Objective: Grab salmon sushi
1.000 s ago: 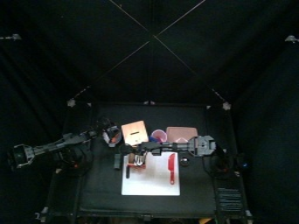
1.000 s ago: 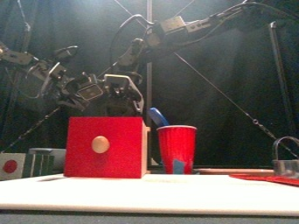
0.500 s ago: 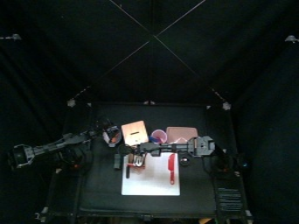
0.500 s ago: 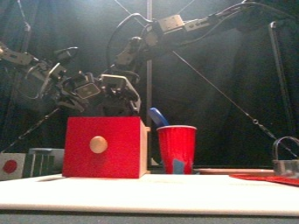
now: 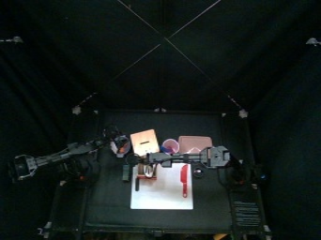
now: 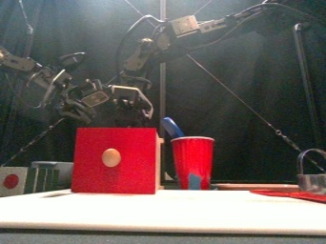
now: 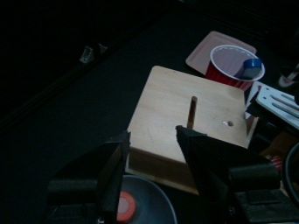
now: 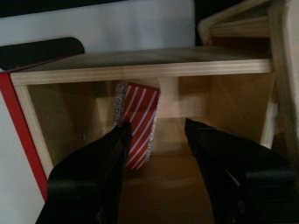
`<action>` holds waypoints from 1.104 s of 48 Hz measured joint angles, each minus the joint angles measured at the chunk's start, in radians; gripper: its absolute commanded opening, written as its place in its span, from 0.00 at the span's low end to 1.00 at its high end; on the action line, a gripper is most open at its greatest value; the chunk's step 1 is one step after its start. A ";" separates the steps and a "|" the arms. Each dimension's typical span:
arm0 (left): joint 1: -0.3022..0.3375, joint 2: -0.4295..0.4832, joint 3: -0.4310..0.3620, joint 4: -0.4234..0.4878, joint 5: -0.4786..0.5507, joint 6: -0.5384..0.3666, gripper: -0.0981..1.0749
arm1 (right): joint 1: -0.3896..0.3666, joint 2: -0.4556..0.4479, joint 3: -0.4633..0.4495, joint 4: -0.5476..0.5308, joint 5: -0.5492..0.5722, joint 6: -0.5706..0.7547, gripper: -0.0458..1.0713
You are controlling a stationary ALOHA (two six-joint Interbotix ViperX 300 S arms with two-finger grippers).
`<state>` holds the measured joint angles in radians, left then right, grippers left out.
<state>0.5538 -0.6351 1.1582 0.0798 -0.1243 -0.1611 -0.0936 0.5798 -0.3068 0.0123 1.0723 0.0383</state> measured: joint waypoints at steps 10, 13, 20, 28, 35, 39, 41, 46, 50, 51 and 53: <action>0.000 0.000 0.000 -0.017 0.000 0.000 0.80 | 0.000 0.000 -0.023 0.006 0.000 0.003 0.81; 0.000 0.000 0.000 -0.018 0.000 0.000 0.80 | 0.000 0.000 -0.026 0.008 0.002 0.005 0.81; 0.000 0.000 0.000 -0.018 0.000 0.000 0.80 | 0.000 0.000 -0.046 0.048 0.003 0.005 0.81; 0.000 0.000 0.000 -0.018 0.000 0.000 0.80 | -0.002 0.000 -0.051 0.130 0.008 0.006 0.81; 0.000 0.000 0.000 -0.018 0.000 0.000 0.80 | -0.003 0.000 -0.051 0.137 0.008 0.006 0.81; 0.000 0.000 0.000 -0.020 0.003 0.000 0.80 | -0.005 0.000 -0.051 0.110 0.009 0.005 0.81; 0.000 0.000 0.000 -0.020 0.006 0.000 0.80 | -0.005 0.000 -0.051 0.095 0.014 0.005 0.81; 0.000 0.000 0.000 -0.020 0.014 0.000 0.80 | -0.008 0.006 -0.051 0.084 0.020 0.005 0.81; 0.000 0.000 0.002 -0.020 0.015 0.000 0.80 | -0.011 0.011 -0.051 0.092 0.021 0.002 0.81; 0.002 0.000 0.000 -0.020 0.015 0.000 0.80 | -0.012 0.012 -0.049 0.095 0.023 0.000 0.81; 0.002 0.000 0.000 -0.020 0.017 0.000 0.80 | -0.012 0.011 -0.049 0.107 0.025 -0.002 0.81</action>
<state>0.5553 -0.6351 1.1582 0.0598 -0.1074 -0.1611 -0.1058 0.5906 -0.3559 0.1197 1.0968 0.0368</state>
